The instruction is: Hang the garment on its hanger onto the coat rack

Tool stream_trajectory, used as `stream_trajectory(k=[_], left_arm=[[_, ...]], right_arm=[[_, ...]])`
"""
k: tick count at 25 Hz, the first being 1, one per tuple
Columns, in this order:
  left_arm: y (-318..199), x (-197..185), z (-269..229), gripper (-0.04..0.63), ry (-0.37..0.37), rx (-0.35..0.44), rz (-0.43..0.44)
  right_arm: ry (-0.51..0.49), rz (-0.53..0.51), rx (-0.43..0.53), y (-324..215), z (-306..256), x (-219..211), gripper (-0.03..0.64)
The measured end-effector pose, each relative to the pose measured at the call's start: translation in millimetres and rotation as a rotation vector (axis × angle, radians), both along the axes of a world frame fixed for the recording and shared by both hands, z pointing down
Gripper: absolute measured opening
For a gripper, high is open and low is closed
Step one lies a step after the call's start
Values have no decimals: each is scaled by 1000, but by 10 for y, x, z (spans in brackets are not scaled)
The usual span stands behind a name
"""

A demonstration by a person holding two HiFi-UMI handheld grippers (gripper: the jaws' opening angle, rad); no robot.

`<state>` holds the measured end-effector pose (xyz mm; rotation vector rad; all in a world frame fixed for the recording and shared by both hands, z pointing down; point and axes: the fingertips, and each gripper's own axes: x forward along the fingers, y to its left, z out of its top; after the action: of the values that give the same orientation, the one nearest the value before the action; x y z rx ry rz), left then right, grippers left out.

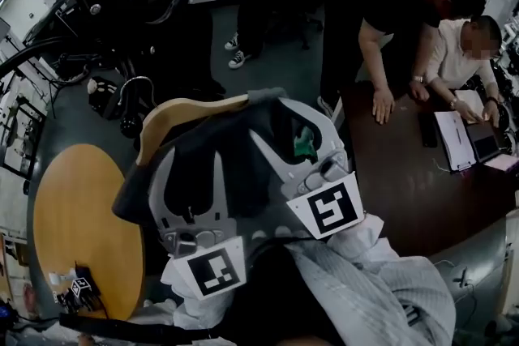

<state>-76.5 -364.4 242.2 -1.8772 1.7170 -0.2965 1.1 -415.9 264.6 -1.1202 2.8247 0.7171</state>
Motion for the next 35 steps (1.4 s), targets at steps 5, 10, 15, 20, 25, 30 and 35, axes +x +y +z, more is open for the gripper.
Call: stream_trajectory(k=[5,10,15,20,25,30,35], left_arm=[[-110,403,-47,185,149,32,175],[-191,564,-49,41,282,14,221],[-220,673,-14,6,335,17,240],[-279,700,33,6,348,-6,232],[-288,734,112,5,327,-43,225],[-338,783,171,5,315,-67,238],[-343,819,193,5,305,-73,245]], right_arm=[[-151,39,-53,5,-137,300,128],[-282,111,-92,-21,-185,605,33],[-330,145,-54,13,-258,722,3],[-333,149,-104,21,-180,727,2],[-296,127,-156,32,-61,660,2],[-271,139,-185,-5,10,635,2],[-254,151,-193,-23,82,642,2]])
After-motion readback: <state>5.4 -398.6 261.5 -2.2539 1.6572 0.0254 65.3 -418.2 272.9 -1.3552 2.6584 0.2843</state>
